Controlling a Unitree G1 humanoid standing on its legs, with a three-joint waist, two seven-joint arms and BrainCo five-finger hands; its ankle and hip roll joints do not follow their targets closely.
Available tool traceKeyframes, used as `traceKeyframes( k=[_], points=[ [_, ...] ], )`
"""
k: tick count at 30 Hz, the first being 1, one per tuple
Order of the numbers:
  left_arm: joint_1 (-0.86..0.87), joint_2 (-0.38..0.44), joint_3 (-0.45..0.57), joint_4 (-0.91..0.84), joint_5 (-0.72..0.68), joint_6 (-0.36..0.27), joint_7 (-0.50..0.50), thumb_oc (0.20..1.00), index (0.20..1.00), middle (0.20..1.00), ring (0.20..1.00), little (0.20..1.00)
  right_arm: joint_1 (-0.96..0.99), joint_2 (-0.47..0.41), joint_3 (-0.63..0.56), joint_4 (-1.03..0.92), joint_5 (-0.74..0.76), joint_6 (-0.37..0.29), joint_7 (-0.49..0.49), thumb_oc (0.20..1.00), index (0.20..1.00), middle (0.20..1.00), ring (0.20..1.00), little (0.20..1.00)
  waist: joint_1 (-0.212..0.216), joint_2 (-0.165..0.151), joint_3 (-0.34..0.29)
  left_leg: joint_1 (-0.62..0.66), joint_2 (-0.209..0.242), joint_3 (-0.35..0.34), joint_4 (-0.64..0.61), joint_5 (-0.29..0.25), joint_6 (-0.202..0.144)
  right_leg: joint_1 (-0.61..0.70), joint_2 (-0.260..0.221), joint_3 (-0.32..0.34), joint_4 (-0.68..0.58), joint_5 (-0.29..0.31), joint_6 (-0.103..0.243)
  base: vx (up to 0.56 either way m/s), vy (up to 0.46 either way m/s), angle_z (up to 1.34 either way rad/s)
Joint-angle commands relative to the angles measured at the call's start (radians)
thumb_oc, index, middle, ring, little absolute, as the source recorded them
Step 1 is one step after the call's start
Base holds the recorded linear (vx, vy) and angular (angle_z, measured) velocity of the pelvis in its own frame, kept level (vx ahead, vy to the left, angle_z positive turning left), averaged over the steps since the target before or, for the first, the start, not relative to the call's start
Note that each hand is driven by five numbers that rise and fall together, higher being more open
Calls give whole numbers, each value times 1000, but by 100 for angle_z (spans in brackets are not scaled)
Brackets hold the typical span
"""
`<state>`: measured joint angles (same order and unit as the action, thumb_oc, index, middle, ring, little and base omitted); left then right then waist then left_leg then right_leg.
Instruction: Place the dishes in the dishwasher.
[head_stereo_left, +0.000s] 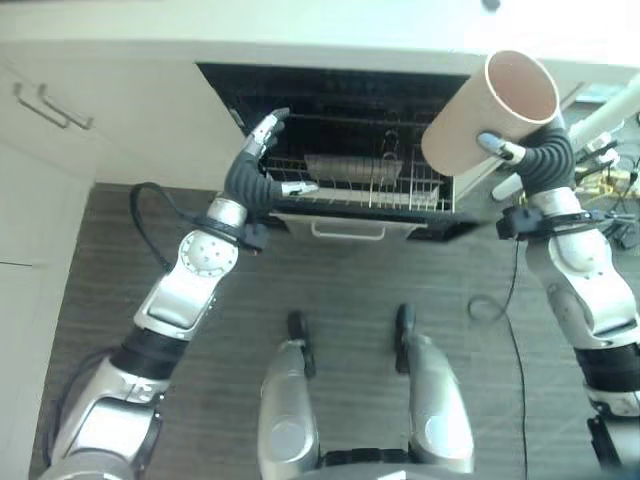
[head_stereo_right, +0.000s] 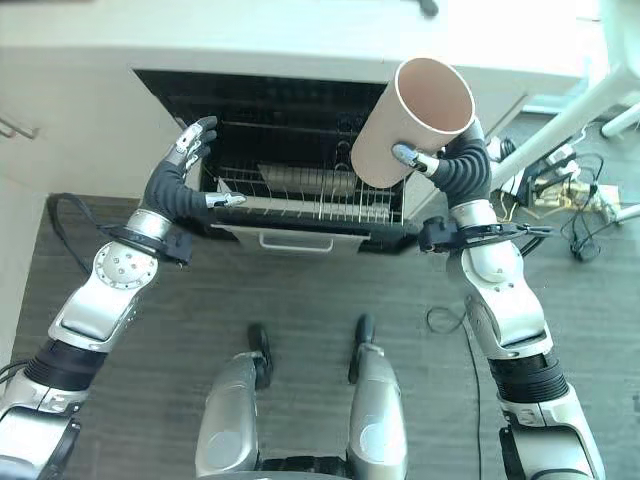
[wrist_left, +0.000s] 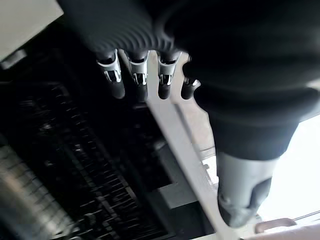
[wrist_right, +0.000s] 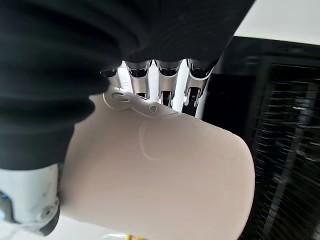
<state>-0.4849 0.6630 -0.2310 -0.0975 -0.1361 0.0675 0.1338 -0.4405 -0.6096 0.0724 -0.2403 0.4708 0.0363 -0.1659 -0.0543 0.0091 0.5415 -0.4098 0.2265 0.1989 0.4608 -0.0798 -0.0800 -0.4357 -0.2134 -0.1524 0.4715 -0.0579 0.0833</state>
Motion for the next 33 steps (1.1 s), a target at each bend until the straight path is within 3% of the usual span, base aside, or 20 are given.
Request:
traceKeyframes(
  k=[1,8,11,15,17,21,23,30,33],
  points=[
    [13,15,27,-53,27,-8,-22,1000,1000,1000,1000,1000,-5,25,-45,-96,-19,-56,7,200,200,200,200,200,-6,-21,-116,64,38,-2,22,-57,-26,124,-42,-28,21,-116,35,0,0,0],
    [-25,49,36,-28,12,23,-60,1000,1000,1000,1000,1000,-45,-4,-33,-77,-73,-20,23,200,200,200,200,200,-17,-11,-93,40,36,-13,58,-82,-21,55,-67,-3,109,-140,48,16,30,4],
    [-64,95,40,2,91,61,-81,1000,1000,1000,1000,1000,-69,-23,-36,-77,-71,-4,33,200,200,200,200,200,-22,-6,-86,43,35,-10,49,-77,-23,41,-73,4,116,-136,57,22,43,0],
    [-146,196,21,64,230,163,-101,1000,1000,1000,1000,1000,-109,-59,-41,-79,-55,13,44,200,200,200,200,200,-33,5,-80,47,35,-3,37,-68,-30,26,-77,13,123,-134,66,3,53,-3],
    [-205,238,-15,114,306,247,-187,1000,1000,1000,1000,1000,-140,-75,-34,-72,-45,22,48,200,200,200,200,200,-38,10,-78,44,35,-4,41,-69,-30,16,-79,21,142,-141,67,1,51,-7],
    [-284,293,-107,201,448,339,-344,1000,1000,1000,1000,1000,-179,-104,-21,-72,-30,41,63,200,200,200,200,200,-52,14,-79,49,32,0,41,-74,-31,9,-79,31,153,-148,68,12,46,0],
    [-293,304,-144,239,527,345,-428,1000,1000,1000,1000,1000,-189,-114,-16,-78,-28,49,68,200,200,200,200,200,-57,15,-77,55,32,2,43,-79,-31,12,-79,34,153,-150,67,35,39,-2],
    [-274,269,-195,340,654,354,-553,1000,1000,1000,1000,1000,-207,-112,-24,-96,-39,52,98,200,200,200,200,200,-73,14,-70,58,35,12,51,-88,-30,7,-72,49,158,-155,67,17,22,-11],
    [-249,206,-226,415,684,342,-551,1000,1000,1000,1000,1000,-225,-99,-19,-103,-44,62,112,200,200,200,200,200,-81,12,-66,64,40,19,52,-92,-30,9,-69,56,158,-157,68,16,36,-9]
  ],
)
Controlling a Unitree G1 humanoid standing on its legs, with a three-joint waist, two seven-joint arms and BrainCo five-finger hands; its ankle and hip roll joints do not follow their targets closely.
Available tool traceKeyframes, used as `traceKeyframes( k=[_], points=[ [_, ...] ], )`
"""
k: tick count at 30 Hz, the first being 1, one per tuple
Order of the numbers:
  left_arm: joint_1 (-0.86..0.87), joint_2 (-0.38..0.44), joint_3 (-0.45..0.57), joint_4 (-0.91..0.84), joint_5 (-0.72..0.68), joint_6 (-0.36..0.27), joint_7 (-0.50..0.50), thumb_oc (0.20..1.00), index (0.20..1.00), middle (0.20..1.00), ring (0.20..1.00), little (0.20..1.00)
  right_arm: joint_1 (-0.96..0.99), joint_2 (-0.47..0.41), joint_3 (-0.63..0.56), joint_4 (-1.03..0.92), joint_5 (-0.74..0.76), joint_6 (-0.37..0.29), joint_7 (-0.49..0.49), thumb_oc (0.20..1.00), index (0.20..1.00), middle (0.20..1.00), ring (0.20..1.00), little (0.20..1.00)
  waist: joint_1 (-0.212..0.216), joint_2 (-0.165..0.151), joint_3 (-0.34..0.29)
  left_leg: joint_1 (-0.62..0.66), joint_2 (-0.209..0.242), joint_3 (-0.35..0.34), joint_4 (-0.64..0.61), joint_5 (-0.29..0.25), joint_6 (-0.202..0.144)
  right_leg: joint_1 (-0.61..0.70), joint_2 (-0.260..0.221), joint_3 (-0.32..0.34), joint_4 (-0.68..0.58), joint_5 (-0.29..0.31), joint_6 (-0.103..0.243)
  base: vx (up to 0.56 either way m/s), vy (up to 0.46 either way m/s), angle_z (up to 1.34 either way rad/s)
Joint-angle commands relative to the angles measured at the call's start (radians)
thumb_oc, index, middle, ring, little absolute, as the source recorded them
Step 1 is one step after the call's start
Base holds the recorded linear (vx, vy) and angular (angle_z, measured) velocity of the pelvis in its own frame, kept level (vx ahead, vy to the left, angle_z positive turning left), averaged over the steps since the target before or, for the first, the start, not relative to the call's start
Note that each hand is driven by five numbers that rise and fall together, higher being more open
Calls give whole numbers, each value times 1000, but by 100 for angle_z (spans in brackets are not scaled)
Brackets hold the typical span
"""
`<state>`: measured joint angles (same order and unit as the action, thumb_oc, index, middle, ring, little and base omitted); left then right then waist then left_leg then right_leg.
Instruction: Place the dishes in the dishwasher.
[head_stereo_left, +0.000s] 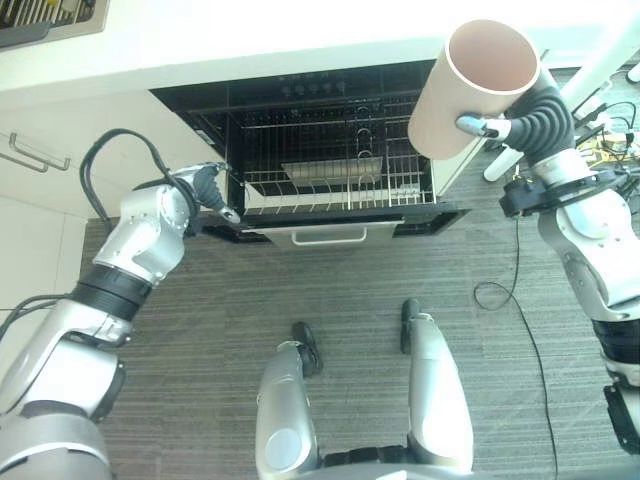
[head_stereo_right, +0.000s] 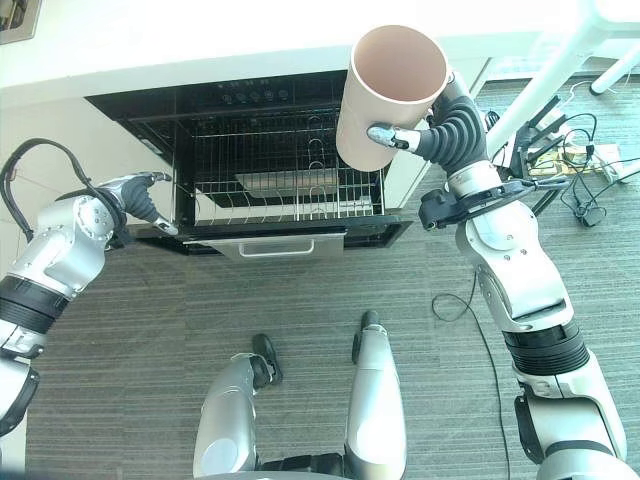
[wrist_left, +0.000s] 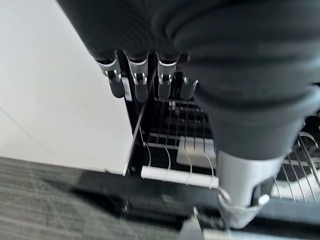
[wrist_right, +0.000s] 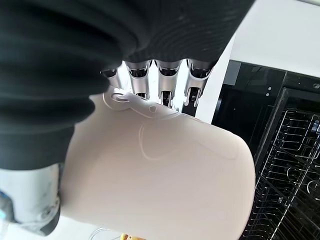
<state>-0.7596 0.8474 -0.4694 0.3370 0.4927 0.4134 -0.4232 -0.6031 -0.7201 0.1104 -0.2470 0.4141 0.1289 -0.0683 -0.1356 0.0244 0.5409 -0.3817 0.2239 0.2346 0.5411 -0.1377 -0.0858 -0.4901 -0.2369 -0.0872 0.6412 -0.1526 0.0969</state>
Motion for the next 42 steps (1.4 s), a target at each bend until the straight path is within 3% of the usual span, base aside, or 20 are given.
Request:
traceKeyframes(
  k=[1,12,16,21,25,31,34,38,42],
  points=[
    [31,13,6,-1,48,-4,0,1000,1000,1000,1000,1000,-61,12,-58,-101,12,-29,20,200,200,200,200,200,-3,-4,-66,36,43,-15,-27,-34,-25,63,-45,-8,-12,-62,55,2,30,-4],
    [37,-131,-88,245,16,-35,-24,1000,1000,1000,1000,1000,-92,25,-55,-111,5,-21,76,200,200,200,200,200,-32,-12,-62,42,57,10,-43,-24,-32,63,-36,-2,-25,-58,57,-31,31,-5],
    [51,-156,-85,296,10,-51,17,1000,1000,1000,1000,1000,-93,26,-59,-120,7,-17,85,200,200,200,200,200,-33,-15,-60,37,59,12,-40,-24,-34,60,-36,-3,-26,-59,57,-45,20,-3],
    [58,-171,-97,314,27,-77,-8,1000,1000,1000,1000,1000,-90,29,-62,-124,0,-13,98,200,200,200,200,200,-31,-16,-54,35,61,17,-43,-23,-34,62,-40,-12,-31,-58,58,-38,7,0],
    [103,-175,-155,254,92,-109,-124,1000,1000,1000,1000,1000,-91,9,-48,-88,-16,32,114,200,200,200,200,200,-18,-15,-44,34,56,11,-45,-26,-34,70,-46,-27,-43,-53,56,-46,-33,-1],
    [196,-163,-210,133,111,-110,-188,1000,1000,1000,1000,1000,-97,-49,-18,0,-69,60,116,200,200,200,200,200,11,-19,-30,26,42,-7,-56,-29,-26,83,-45,-49,-73,-48,51,-35,-63,6],
    [237,-142,-213,64,113,-94,-208,1000,1000,1000,1000,1000,-92,-75,-19,18,-85,73,119,200,200,200,200,200,24,-20,-22,25,33,-14,-65,-28,-22,90,-41,-57,-88,-46,49,-13,-47,13],
    [306,-146,-187,-10,-13,-53,-235,1000,1000,1000,1000,1000,-96,-101,-23,55,-105,107,124,200,200,200,200,200,47,-18,-21,22,22,-30,-69,-28,-17,99,-39,-63,-93,-50,44,9,-60,7],
    [369,-112,-172,-58,2,-62,-266,1000,1000,1000,1000,1000,-108,-121,-24,110,-118,138,118,200,200,200,200,200,68,-11,-21,19,15,-47,-68,-31,-14,106,-42,-74,-95,-55,39,14,-44,5]
  ],
)
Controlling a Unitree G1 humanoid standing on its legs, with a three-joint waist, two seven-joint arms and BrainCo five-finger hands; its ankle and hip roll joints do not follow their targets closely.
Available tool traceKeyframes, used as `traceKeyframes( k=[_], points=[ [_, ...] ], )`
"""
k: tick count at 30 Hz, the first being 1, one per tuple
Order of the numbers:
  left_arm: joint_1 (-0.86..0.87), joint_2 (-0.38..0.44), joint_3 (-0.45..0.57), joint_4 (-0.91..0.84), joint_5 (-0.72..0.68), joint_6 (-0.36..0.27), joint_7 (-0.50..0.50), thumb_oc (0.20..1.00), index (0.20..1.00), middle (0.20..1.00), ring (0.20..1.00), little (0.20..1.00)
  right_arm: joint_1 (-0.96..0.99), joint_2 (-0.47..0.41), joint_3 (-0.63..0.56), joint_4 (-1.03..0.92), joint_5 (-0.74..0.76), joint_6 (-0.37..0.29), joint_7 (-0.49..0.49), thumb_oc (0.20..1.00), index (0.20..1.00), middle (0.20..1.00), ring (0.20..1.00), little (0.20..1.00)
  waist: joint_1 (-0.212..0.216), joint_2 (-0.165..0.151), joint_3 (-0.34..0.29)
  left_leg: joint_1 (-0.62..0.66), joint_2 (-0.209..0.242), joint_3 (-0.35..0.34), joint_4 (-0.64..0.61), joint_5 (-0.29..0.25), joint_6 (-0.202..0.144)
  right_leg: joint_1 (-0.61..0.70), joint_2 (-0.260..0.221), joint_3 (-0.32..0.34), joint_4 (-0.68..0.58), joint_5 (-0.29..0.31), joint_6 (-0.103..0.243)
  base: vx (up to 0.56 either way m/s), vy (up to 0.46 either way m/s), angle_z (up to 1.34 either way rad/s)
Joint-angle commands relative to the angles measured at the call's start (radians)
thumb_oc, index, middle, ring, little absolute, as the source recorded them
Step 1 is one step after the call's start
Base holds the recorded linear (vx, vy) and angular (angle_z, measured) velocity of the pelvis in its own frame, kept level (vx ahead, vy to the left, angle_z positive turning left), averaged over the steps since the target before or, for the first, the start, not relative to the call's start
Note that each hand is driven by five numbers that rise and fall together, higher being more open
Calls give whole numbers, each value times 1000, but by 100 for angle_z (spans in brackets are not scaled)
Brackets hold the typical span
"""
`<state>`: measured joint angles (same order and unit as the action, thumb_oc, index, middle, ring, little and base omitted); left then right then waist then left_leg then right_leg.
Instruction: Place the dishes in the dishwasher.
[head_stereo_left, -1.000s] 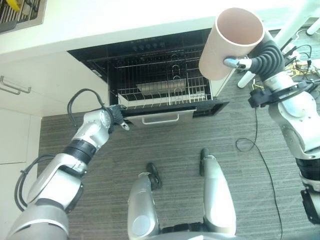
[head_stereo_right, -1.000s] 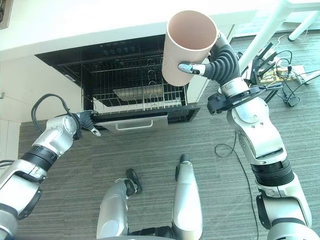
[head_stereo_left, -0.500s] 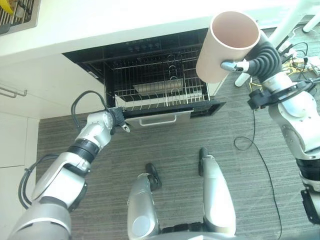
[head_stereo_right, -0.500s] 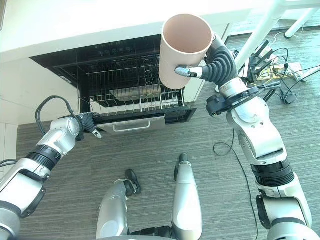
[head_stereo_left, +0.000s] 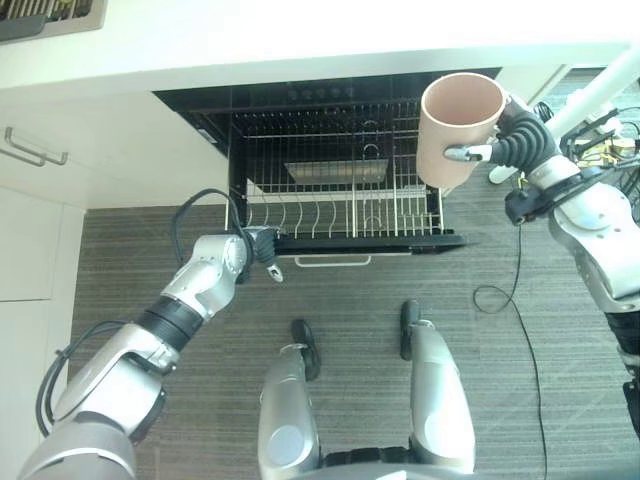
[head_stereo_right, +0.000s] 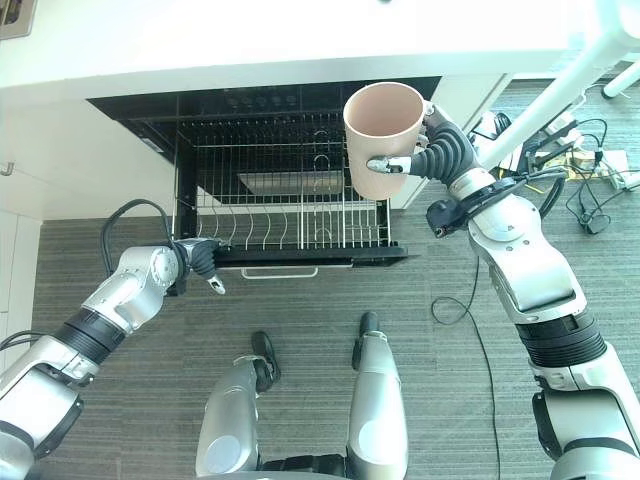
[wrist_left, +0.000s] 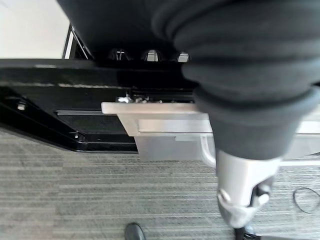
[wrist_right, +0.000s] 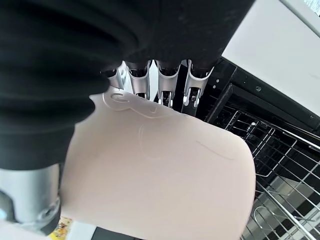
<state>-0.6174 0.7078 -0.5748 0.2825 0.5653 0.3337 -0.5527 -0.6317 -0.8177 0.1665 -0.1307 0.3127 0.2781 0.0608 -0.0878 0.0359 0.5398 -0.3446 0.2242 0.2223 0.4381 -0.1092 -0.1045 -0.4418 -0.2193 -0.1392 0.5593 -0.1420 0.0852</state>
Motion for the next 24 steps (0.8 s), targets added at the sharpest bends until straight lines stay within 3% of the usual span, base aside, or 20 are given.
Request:
traceKeyframes(
  k=[1,10,24],
  points=[
    [239,38,-66,-10,-65,14,-145,1000,1000,1000,1000,1000,-83,-27,-79,10,-9,-8,-12,200,200,200,200,200,24,-21,-20,-19,13,-37,37,-61,5,58,-60,-24,-13,-66,50,16,-22,7],
    [315,72,-72,-64,-98,54,-189,1000,1000,1000,1000,1000,-142,7,-27,231,14,46,-50,200,200,200,200,200,59,-6,-20,-26,0,-59,33,-59,10,58,-70,-44,-10,-70,42,2,-8,5],
    [301,55,-105,-72,-193,35,-102,1000,1000,1000,1000,1000,-286,156,118,700,66,138,-103,200,200,200,200,200,116,44,-20,-35,-26,-76,31,-48,20,47,-99,-65,10,-70,29,12,14,2]
  ],
)
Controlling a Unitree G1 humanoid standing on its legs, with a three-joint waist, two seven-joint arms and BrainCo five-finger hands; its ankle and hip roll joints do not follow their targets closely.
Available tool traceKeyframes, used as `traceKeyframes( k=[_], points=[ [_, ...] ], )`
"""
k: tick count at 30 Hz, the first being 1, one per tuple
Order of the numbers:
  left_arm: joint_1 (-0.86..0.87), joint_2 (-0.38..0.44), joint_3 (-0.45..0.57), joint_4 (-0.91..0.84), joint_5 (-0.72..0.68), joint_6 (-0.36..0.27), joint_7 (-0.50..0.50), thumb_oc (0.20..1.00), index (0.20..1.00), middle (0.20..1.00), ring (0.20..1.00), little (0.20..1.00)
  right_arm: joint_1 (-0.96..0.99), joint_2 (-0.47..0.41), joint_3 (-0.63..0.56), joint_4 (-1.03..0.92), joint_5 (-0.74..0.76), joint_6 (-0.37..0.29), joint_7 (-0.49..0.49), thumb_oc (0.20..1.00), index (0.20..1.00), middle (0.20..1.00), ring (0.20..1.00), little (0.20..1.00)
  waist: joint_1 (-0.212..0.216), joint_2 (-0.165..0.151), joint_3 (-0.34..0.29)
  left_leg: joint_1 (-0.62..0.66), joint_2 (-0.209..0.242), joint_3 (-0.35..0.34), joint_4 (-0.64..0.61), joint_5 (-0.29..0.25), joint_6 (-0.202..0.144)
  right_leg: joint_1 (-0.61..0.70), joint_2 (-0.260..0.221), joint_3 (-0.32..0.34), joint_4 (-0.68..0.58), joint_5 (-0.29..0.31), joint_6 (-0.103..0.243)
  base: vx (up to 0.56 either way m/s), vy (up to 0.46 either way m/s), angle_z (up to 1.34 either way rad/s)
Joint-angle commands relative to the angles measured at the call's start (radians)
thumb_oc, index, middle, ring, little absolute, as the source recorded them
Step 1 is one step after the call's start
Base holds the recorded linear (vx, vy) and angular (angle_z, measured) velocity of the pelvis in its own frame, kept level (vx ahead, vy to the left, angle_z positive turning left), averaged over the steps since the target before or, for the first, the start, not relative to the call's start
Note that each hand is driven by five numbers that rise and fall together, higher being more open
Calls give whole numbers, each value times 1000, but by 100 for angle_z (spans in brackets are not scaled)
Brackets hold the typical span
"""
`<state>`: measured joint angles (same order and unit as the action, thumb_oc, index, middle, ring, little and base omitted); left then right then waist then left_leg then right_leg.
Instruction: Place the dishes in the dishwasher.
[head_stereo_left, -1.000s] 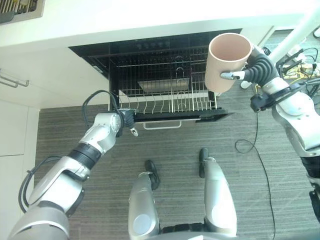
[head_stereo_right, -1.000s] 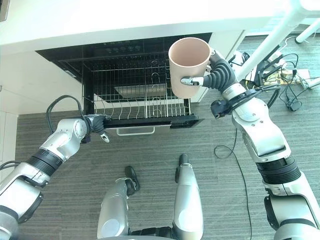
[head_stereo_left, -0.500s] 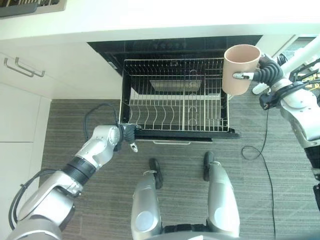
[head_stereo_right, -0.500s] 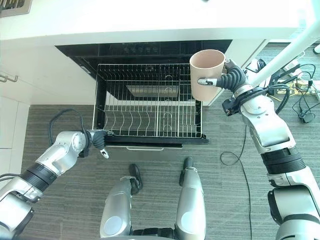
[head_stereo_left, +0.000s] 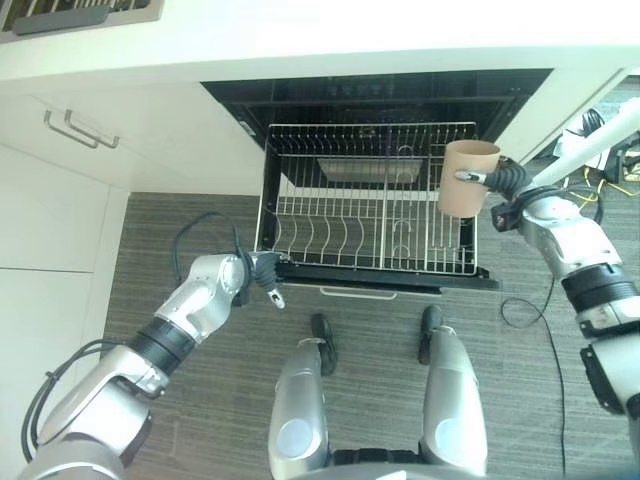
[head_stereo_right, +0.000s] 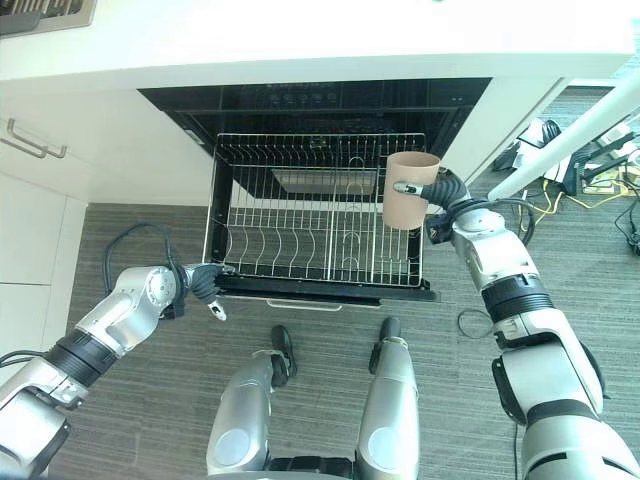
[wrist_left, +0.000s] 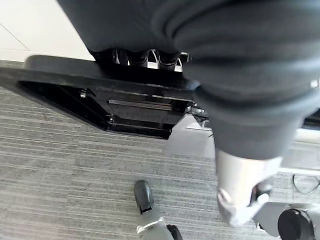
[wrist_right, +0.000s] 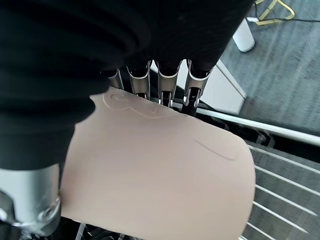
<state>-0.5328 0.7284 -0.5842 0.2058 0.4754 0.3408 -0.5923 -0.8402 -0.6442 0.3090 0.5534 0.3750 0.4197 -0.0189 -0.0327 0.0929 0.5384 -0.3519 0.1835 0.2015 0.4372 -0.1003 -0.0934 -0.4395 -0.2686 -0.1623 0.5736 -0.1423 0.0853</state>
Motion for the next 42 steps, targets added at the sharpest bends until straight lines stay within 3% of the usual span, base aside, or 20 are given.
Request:
traceKeyframes(
  k=[1,11,18,26,29,30,31,33,35,42],
  points=[
    [217,34,-93,-4,-105,28,-60,1000,1000,1000,1000,1000,-87,-11,-15,34,5,7,-27,200,200,200,200,200,64,-9,-18,-28,12,-58,32,-57,11,42,-52,-41,0,-71,28,33,43,3],
    [169,52,-110,-63,-140,27,-62,1000,1000,1000,1000,1000,-251,36,85,338,53,76,-76,200,200,200,200,200,113,30,-18,-26,-6,-75,30,-49,13,40,-77,-59,25,-76,21,18,23,4],
    [211,67,-124,-107,-167,37,-49,1000,1000,1000,1000,1000,-292,-24,73,508,27,41,-62,200,200,200,200,200,127,60,-18,-12,-14,-75,19,-40,15,49,-89,-68,37,-81,19,7,33,8],
    [276,69,-123,-127,-157,34,-17,1000,1000,1000,1000,1000,-282,-83,60,516,0,63,-37,200,200,200,200,200,124,50,-21,-6,0,-69,29,-43,18,54,-87,-69,50,-86,14,11,-3,0],
    [290,70,-124,-124,-163,36,-6,1000,1000,1000,1000,1000,-278,-96,59,523,-8,71,-22,200,200,200,200,200,121,42,-27,4,3,-73,38,-67,11,60,-84,-58,64,-110,23,37,-19,-1],
    [291,71,-124,-126,-163,38,-4,1000,1000,1000,1000,1000,-276,-96,58,526,-7,73,-21,200,200,200,200,200,120,42,-24,-5,6,-66,36,-45,18,51,-84,-64,60,-89,13,0,0,0],
    [294,72,-125,-131,-165,39,-4,1000,1000,1000,1000,1000,-274,-96,59,529,-5,77,-19,200,200,200,200,200,121,42,-26,1,5,-72,43,-66,12,57,-83,-57,69,-110,21,0,0,0],
    [292,74,-128,-132,-170,36,-2,1000,1000,1000,1000,1000,-278,-94,63,536,-7,78,-10,200,200,200,200,200,120,45,-24,-9,7,-65,41,-45,20,46,-85,-61,64,-89,12,0,0,0],
    [294,74,-134,-132,-178,30,11,1000,1000,1000,1000,1000,-278,-87,69,544,-8,79,0,200,200,200,200,200,120,48,-26,-3,2,-71,53,-71,14,48,-88,-51,81,-116,20,45,10,1],
    [281,73,-134,-154,-200,45,15,1000,1000,1000,1000,1000,-278,-57,82,548,-16,108,6,200,200,200,200,200,121,63,-25,-6,-3,-72,60,-72,15,43,-98,-46,94,-122,18,12,16,0]
  ],
)
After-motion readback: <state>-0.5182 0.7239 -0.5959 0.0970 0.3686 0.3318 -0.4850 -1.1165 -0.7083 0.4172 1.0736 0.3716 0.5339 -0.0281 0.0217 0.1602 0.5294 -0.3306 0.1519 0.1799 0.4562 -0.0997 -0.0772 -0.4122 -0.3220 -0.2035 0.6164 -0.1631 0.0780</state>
